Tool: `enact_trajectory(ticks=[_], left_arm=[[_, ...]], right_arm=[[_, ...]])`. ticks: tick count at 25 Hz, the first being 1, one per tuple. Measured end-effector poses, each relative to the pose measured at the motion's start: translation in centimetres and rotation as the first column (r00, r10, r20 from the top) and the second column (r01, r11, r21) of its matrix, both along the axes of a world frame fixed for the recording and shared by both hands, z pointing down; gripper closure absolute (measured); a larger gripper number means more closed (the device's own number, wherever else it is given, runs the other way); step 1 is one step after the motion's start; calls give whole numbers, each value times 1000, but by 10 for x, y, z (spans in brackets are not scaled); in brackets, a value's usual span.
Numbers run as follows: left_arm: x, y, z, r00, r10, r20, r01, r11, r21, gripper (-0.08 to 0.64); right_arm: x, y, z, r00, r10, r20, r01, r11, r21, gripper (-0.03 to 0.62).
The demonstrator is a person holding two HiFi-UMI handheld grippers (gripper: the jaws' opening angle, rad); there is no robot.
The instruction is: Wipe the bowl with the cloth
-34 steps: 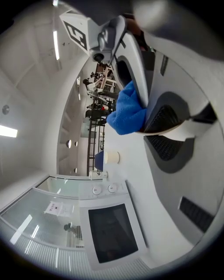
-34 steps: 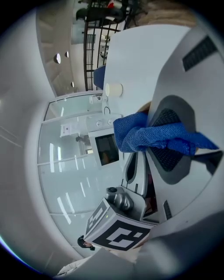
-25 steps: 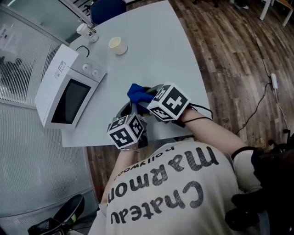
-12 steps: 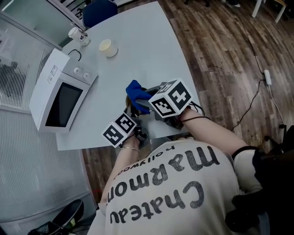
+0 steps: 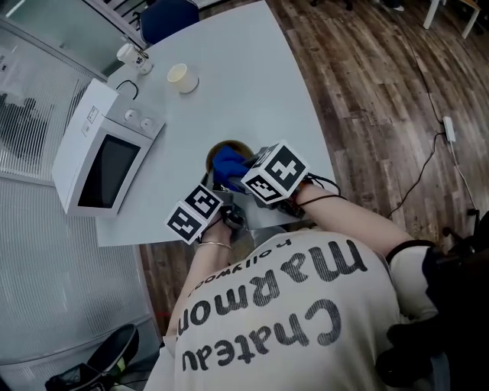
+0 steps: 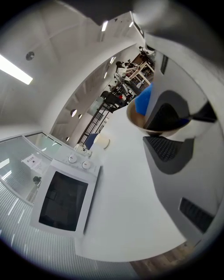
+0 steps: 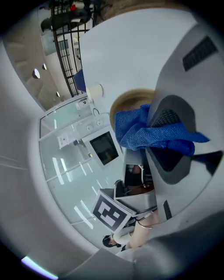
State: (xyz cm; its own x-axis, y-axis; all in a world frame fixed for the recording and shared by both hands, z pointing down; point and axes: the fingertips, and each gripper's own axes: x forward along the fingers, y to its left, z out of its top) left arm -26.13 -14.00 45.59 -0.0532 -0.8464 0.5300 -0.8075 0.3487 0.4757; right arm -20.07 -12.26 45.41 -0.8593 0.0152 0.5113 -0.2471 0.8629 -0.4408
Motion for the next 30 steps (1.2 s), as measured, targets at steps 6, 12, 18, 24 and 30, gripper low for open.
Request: enact_trajectory(ticks=[6, 12, 18, 24, 30], left_arm=[[-10, -1, -8, 1000, 10, 7, -10, 1000, 22, 509], [-15, -2, -7, 996, 68, 57, -69, 998, 5, 503], [-6, -7, -4, 979, 194, 68, -194, 981, 0, 500], [6, -6, 20, 983, 178, -47, -181, 982, -60, 501], [24, -9, 44, 981, 173, -83, -184, 973, -140, 501]], right_arm=[[3, -12, 5, 997, -13, -72, 19, 995, 97, 526], [10, -33, 9, 989, -5, -144, 39, 972, 233, 526], [10, -47, 4, 990, -4, -140, 56, 926, 373, 526], [18, -65, -6, 998, 49, -48, -23, 898, 439, 526], [57, -102, -9, 959, 267, 90, -281, 938, 201, 526]])
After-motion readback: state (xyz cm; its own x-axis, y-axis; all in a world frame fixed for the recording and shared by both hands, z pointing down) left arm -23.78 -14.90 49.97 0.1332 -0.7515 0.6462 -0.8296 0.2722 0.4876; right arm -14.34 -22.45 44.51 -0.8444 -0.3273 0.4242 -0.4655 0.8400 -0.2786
